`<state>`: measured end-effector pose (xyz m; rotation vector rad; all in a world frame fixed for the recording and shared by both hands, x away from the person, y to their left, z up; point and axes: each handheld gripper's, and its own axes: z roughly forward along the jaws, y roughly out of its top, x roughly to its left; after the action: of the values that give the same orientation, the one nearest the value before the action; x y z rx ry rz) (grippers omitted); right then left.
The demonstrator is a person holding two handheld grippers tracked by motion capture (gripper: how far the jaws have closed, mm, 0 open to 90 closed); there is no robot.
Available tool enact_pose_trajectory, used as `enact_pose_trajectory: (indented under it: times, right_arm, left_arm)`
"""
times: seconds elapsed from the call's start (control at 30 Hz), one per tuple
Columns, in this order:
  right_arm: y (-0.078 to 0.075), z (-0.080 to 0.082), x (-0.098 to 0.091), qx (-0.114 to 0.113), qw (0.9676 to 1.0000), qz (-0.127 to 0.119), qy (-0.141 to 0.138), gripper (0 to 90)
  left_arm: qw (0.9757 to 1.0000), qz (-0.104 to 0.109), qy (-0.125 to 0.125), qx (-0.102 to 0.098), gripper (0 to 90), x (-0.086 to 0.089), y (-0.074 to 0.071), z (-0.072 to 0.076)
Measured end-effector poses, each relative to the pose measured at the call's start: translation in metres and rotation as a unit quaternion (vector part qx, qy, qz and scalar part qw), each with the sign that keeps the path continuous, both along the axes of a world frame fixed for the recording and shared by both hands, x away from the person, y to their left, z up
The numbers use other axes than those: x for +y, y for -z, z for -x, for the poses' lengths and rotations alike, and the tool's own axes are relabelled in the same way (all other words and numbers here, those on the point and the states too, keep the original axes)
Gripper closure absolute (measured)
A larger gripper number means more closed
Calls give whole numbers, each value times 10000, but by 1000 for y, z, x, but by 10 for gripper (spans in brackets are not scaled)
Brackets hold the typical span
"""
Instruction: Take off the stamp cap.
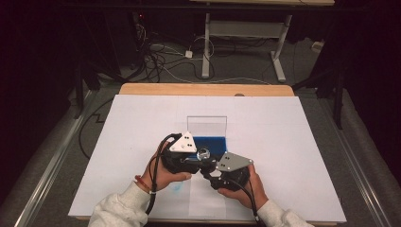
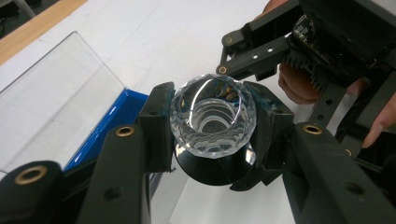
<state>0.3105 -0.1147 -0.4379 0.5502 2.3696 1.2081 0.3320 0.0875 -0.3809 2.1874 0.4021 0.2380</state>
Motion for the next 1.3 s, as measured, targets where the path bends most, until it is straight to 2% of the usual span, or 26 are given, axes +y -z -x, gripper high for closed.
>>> enact_pose_trajectory:
  times: [0.13, 0.17, 0.2, 0.3, 0.43, 0.47, 0.93, 0.97, 1.2, 1.23, 1.27, 1.3]
  right_arm:
    - [0, 1, 1, -30, 9999, 99, -30, 394]
    - [0, 1, 1, -30, 9999, 99, -30, 394]
    - [0, 1, 0, -7, 9999, 108, -67, 394]
    - [0, 1, 0, 24, 9999, 111, -74, 394]
    - [1, 2, 0, -23, 9999, 151, -59, 395]
    - [2, 2, 0, 6, 9999, 141, -78, 395]
    - [2, 2, -1, 15, 9996, 257, -124, 394]
    - [2, 3, 0, -42, 9993, 354, -101, 395]
    - [1, 3, -1, -52, 9992, 377, -116, 395]
    - [2, 4, 0, -78, 9987, 457, -209, 396]
    - [5, 11, 7, -281, 9959, 762, -391, 396]
    - [8, 19, 16, -321, 9938, 859, -626, 395]
  left_arm:
    - [9999, -35, -24, 98, 548, 0, 0, 0]
    - [9999, -35, -24, 98, 549, 0, 0, 0]
    - [9999, -120, 1, 99, 549, 0, -1, 0]
    - [9999, -123, -7, 120, 549, 0, -1, 0]
    - [9997, -86, -26, 247, 549, 0, 0, -2]
    - [9994, -109, -39, 340, 549, 0, 1, -3]
    - [9992, -93, 19, 390, 549, -1, 2, -3]
    - [9992, -125, 21, 384, 549, -1, 3, -3]
    - [9989, -54, 38, 464, 549, 0, 3, -5]
    - [9981, 209, -3, 573, 551, 2, 3, -7]
    - [9985, 148, -52, 519, 551, 1, 2, -8]
    - [9992, -61, -23, 396, 551, -1, 2, -7]
